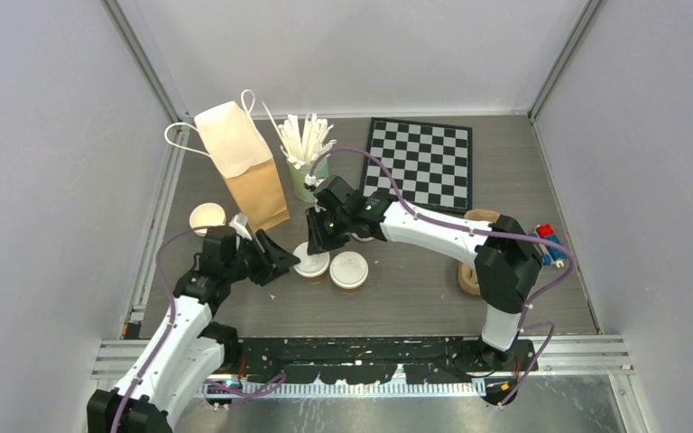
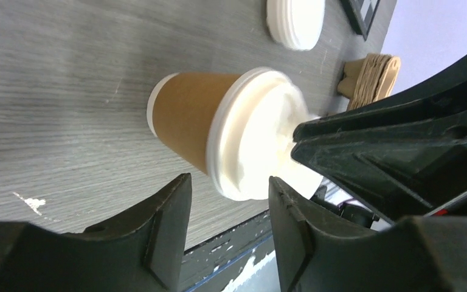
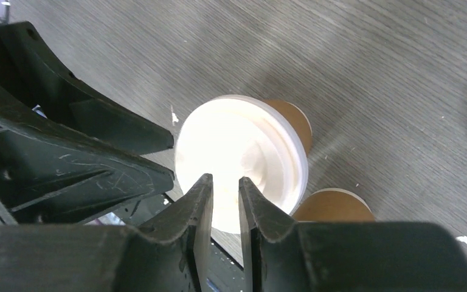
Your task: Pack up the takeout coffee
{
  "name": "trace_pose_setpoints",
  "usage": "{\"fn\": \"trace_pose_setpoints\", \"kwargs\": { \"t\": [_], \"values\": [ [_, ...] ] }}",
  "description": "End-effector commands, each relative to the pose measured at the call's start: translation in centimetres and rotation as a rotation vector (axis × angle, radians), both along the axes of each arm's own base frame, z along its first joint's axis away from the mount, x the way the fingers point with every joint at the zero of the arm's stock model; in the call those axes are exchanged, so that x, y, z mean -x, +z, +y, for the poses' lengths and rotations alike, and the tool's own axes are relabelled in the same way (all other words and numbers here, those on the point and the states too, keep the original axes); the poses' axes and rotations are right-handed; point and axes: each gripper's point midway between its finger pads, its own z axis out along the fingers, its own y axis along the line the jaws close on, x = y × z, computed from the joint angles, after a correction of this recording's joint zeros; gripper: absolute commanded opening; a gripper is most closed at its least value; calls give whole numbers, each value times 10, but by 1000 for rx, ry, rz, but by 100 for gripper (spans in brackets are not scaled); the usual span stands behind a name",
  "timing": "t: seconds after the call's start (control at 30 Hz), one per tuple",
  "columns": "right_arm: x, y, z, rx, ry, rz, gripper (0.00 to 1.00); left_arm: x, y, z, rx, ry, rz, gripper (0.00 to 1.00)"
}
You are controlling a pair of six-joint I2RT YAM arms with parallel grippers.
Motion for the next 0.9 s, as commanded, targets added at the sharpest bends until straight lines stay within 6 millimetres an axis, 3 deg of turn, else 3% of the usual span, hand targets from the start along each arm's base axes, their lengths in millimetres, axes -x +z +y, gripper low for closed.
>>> {"fn": "trace_pose_setpoints", "kwargs": {
  "t": [0.0,0.1,0.17,0.43,0.87],
  "values": [
    [-7,56,7,-89,18,-44,30,-14,28,14,-108,23,-76,53],
    [-10,71,3,-111,14,-73,34,-18,30,17,-134,21,-89,55],
    [-15,69,-3,-104,0,-75,35,-21,28,19,-152,23,-89,55],
    [-35,43,-24,-30,-18,-67,40,-29,15,15,-168,-13,-68,54],
    [-30,1,-11,-36,48,47,38,-27,-10,12,-162,-28,-15,47]
  ]
}}
